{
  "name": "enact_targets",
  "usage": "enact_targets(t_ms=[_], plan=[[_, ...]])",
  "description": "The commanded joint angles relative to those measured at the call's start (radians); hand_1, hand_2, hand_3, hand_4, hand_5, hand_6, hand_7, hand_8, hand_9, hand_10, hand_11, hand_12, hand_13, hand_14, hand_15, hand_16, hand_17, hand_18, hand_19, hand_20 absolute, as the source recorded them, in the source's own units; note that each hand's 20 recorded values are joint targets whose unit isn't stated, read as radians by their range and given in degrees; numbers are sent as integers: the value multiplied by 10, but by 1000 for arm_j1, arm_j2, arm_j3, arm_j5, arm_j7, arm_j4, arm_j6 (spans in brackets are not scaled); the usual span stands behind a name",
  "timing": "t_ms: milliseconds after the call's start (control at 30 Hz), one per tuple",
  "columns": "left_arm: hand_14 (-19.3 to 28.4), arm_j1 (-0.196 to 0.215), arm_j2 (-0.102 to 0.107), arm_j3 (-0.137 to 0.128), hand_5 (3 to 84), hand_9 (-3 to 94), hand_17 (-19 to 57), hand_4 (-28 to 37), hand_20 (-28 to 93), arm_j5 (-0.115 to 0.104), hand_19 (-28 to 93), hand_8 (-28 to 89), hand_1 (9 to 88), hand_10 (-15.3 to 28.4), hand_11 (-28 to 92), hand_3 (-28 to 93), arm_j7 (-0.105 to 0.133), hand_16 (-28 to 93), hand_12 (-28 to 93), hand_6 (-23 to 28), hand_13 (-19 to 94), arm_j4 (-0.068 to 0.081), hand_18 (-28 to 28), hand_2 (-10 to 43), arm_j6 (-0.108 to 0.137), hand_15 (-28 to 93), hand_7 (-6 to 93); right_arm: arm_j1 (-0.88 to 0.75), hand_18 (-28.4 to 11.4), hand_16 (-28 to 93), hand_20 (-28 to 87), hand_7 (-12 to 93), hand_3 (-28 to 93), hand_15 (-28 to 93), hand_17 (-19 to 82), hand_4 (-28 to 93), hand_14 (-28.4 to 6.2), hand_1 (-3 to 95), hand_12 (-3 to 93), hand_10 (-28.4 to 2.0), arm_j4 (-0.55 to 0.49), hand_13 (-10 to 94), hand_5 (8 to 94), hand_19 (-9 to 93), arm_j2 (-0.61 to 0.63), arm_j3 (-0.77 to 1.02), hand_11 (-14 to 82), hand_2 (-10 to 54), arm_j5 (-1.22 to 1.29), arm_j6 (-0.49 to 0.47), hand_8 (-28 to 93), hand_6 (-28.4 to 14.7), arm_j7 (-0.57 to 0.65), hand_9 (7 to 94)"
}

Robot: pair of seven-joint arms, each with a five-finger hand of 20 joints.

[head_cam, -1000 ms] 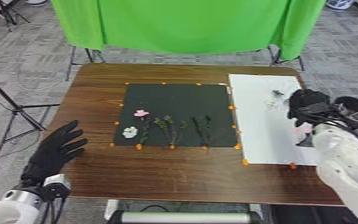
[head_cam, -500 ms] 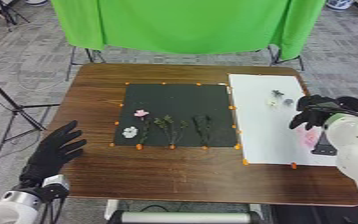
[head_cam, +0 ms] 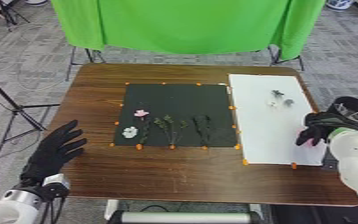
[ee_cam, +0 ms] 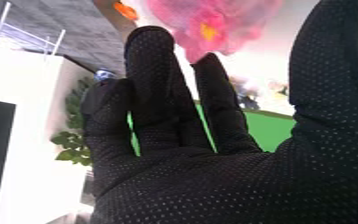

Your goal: Arrange flowers

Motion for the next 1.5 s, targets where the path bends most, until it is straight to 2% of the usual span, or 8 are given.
enact_targets(t_ms=[33, 167, 367, 400, 533, 767, 1167, 1500], plan=[[169, -1, -5, -3, 266, 243, -100, -240, 75, 10, 444, -110, 264, 123, 203, 703, -21, -6, 152, 29, 206, 4, 230, 9, -17, 315, 210, -30, -220, 237, 529, 306, 887, 758, 283, -269, -93, 272, 210, -187, 17, 532, 316, 898, 5, 6, 174, -95, -6, -22, -109, -67, 20, 421], [168, -5, -10, -1, 266, 243, -100, -240, 75, 13, 444, -111, 265, 124, 204, 702, -28, -6, 153, 29, 206, 5, 230, 10, -20, 314, 210, -38, -215, 252, 521, 365, 894, 765, 309, -276, -83, 309, 214, -170, 41, 571, 324, 910, 6, -21, 237, -95, -28, 50, -136, -57, 5, 459], [168, -1, -11, 0, 267, 245, -100, -240, 75, 11, 444, -111, 264, 125, 206, 703, -27, -6, 153, 29, 206, 4, 230, 9, -19, 314, 211, -62, -203, 295, 510, 493, 877, 787, 367, -282, -52, 382, 261, -111, 63, 669, 415, 931, 15, -70, 369, -95, -36, 229, -194, -26, 10, 587], [168, 0, -11, 0, 267, 246, -100, -241, 75, 10, 444, -111, 265, 125, 206, 702, -25, -6, 152, 29, 207, 4, 230, 10, -17, 313, 211, -62, -202, 299, 514, 502, 866, 788, 374, -282, -51, 391, 286, -103, 69, 677, 425, 932, 12, -69, 355, -95, -46, 242, -197, -23, -8, 603], [168, 8, -10, -3, 268, 246, -100, -241, 75, 8, 444, -111, 266, 125, 206, 702, -21, -5, 151, 29, 206, 1, 230, 10, -15, 316, 211, -71, -194, 324, 560, 563, 814, 776, 432, -282, -39, 484, 469, -42, 78, 752, 588, 932, 17, -80, 212, -95, -62, 317, 50, 19, -27, 823], [169, 11, -8, -5, 271, 246, -100, -241, 75, 7, 444, -112, 265, 126, 206, 702, -17, -7, 150, 31, 207, -1, 230, 11, -13, 318, 212, -55, -197, 329, 579, 531, 839, 764, 464, -281, -32, 499, 497, -27, 66, 793, 689, 932, 21, -81, 191, -95, -63, 365, 58, 21, -47, 896], [168, 13, -10, -7, 273, 248, -100, -241, 75, 7, 444, -110, 265, 127, 207, 702, -16, -8, 149, 32, 207, -5, 230, 11, -8, 316, 210, 230, -197, 334, 588, 527, 847, 761, 471, -282, -29, 497, 508, -25, 65, 799, 693, 932, -22, -289, 188, -95, -105, 421, 60, 20, -125, 903], [168, 5, -9, 1, 273, 249, -100, -240, 75, 5, 444, -111, 264, 127, 207, 703, -11, -6, 149, 32, 207, -3, 230, 11, -2, 316, 210, 544, -195, 337, 589, 526, 846, 760, 474, -283, -29, 498, 512, -27, 152, 800, 694, 932, -155, -581, 186, -95, -145, 425, 60, 19, -225, 904]])
